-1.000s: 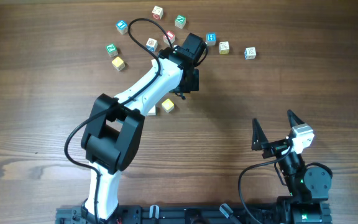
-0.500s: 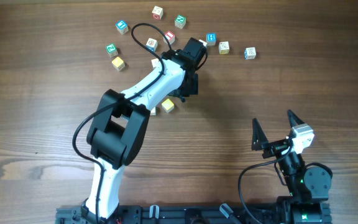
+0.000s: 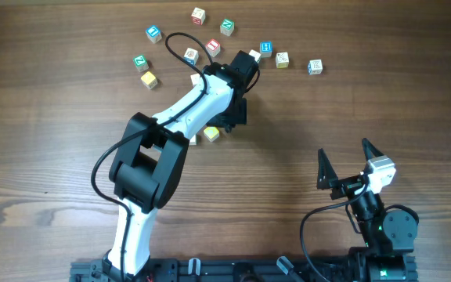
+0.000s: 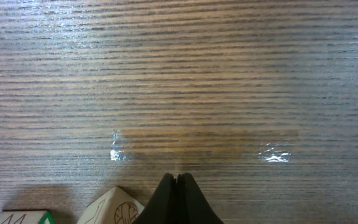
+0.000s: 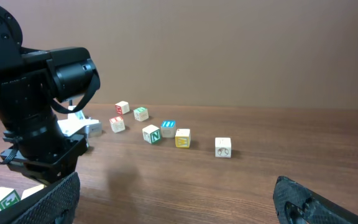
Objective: Form a horizontal line
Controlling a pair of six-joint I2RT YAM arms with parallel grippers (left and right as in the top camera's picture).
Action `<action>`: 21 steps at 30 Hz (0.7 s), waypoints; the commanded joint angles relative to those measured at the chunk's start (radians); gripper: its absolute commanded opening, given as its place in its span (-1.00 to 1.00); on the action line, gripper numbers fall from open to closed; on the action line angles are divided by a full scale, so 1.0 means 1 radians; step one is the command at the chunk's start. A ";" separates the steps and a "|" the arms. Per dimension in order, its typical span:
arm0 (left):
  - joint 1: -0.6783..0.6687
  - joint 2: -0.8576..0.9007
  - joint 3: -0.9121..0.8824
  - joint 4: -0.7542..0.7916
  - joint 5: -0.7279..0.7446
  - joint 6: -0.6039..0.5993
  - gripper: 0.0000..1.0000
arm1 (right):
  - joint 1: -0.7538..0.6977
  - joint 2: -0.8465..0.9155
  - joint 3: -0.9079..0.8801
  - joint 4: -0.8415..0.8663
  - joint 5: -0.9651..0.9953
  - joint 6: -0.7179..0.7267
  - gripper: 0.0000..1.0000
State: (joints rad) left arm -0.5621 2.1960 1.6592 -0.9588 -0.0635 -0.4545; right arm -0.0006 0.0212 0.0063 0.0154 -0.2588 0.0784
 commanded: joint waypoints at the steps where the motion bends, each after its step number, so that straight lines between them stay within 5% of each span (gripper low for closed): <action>1: -0.004 0.011 -0.006 -0.004 -0.021 0.005 -0.91 | 0.005 -0.007 -0.001 0.006 -0.009 0.003 0.99; 21: -0.003 0.011 -0.006 -0.052 -0.037 0.004 -0.92 | 0.005 -0.007 -0.001 0.006 -0.009 0.003 1.00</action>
State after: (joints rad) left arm -0.5621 2.1960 1.6592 -0.9947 -0.0635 -0.4545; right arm -0.0006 0.0212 0.0063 0.0154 -0.2588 0.0784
